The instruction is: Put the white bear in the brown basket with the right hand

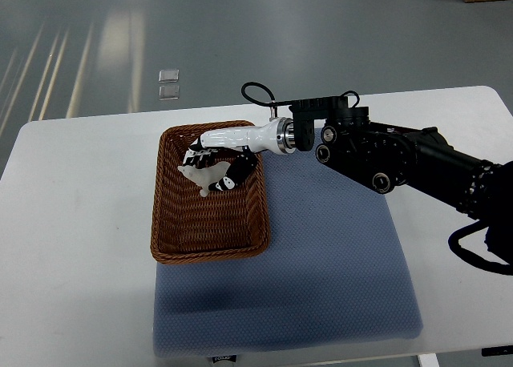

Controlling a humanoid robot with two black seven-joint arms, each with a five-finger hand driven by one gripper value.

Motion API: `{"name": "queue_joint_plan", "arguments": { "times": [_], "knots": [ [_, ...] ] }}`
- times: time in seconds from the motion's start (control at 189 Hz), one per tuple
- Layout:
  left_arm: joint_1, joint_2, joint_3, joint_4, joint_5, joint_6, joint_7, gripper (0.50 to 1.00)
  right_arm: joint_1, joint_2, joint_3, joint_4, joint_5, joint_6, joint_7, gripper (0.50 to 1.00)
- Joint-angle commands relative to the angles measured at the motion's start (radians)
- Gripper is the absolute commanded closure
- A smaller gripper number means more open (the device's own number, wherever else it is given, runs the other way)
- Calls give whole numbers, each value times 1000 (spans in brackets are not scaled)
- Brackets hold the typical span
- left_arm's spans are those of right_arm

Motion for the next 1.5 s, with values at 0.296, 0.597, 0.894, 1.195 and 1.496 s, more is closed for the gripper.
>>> {"name": "queue_joint_plan", "arguments": {
  "times": [0.296, 0.597, 0.894, 1.195, 1.496],
  "knots": [
    [0, 0, 0, 0, 0, 0, 0, 500, -4, 0, 76, 0, 315, 38, -14, 593],
    [0, 0, 0, 0, 0, 0, 0, 500, -205, -84, 265, 6, 651, 33, -46, 585],
    [0, 0, 0, 0, 0, 0, 0, 500, -361, -147, 425, -3, 756, 61, -67, 585],
    [0, 0, 0, 0, 0, 0, 0, 500, -358, -172, 423, -117, 1075, 63, -265, 585],
    [0, 0, 0, 0, 0, 0, 0, 500, -357, -178, 426, -120, 1108, 63, -279, 583]
  ]
}}
